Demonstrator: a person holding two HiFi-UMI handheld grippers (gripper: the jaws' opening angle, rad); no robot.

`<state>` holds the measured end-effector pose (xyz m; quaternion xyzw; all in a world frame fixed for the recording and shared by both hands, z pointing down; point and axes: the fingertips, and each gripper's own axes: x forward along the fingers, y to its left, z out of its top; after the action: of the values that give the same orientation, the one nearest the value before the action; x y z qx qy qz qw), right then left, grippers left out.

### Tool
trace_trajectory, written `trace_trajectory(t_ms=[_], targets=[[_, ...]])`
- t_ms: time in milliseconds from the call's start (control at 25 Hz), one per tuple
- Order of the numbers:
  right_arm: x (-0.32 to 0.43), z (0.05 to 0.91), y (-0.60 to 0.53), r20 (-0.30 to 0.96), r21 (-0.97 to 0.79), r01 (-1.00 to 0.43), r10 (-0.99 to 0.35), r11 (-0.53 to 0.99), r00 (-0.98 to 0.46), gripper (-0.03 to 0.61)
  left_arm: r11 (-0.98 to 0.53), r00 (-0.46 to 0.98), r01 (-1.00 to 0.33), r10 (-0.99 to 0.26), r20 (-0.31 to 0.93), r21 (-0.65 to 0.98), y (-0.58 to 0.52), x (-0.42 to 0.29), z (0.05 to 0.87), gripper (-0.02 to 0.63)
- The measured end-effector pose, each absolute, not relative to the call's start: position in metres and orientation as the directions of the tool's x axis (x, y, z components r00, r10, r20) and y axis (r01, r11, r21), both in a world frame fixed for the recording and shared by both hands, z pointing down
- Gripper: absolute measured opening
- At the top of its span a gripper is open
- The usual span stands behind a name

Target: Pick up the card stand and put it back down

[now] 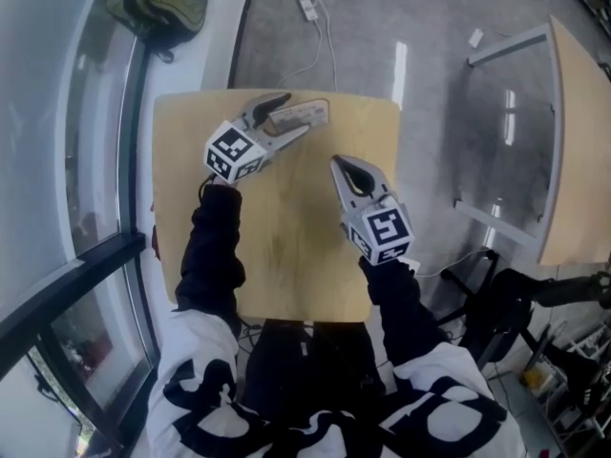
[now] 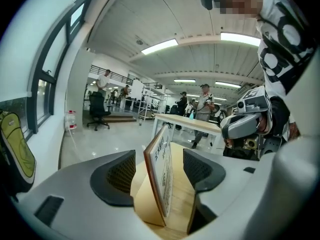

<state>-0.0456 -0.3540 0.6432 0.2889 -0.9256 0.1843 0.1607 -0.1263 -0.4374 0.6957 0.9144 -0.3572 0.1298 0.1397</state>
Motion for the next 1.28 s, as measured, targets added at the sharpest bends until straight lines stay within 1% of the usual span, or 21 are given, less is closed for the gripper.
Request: trace_trajectory(t_ms=[200,320,440,640,760,1000,1280], targets=[[-0.039,0.649,-0.355,0.414,-0.247,-0.604,-0.481,0.758,-0.773,0.012,-0.749,0.758,-0.637,-0.563,0.330,0.185,-0.440,-0.109,0.701,0.302],[-0.033,0.651,-0.356,0.420,-0.247,-0.615,-0.489,0.749,-0.765,0.012,-0.752,0.765,-0.629,-0.556,0.324,0.194,-0.442,-0.104,0.703,0.290],[-0.032,0.652,-0.355,0.417,-0.265,-0.611,-0.483,0.746,-0.770,0.012,-0.746,0.763,-0.635,-0.564,0.318,0.200,-0.443,-0.104,0.702,0.244],[-0.027,0.652,-0.357,0.412,-0.275,-0.620,-0.493,0.734,-0.766,0.012,-0.755,0.773,-0.620,-0.539,0.335,0.213,-0.440,-0.101,0.706,0.097],[-0.026,0.648,-0.355,0.405,-0.275,-0.624,-0.500,0.732,-0.765,0.012,-0.765,0.787,-0.601,-0.518,0.334,0.231,-0.435,-0.096,0.707,0.034],[-0.024,0.641,-0.345,0.388,-0.307,-0.625,-0.505,0.718,-0.771,0.012,-0.753,0.793,-0.594,-0.487,0.366,0.284,-0.422,-0.086,0.711,0.025],[-0.019,0.620,-0.325,0.372,-0.296,-0.648,-0.540,0.702,-0.755,0.012,-0.742,0.790,-0.587,-0.437,0.431,0.325,-0.382,-0.072,0.698,0.025]])
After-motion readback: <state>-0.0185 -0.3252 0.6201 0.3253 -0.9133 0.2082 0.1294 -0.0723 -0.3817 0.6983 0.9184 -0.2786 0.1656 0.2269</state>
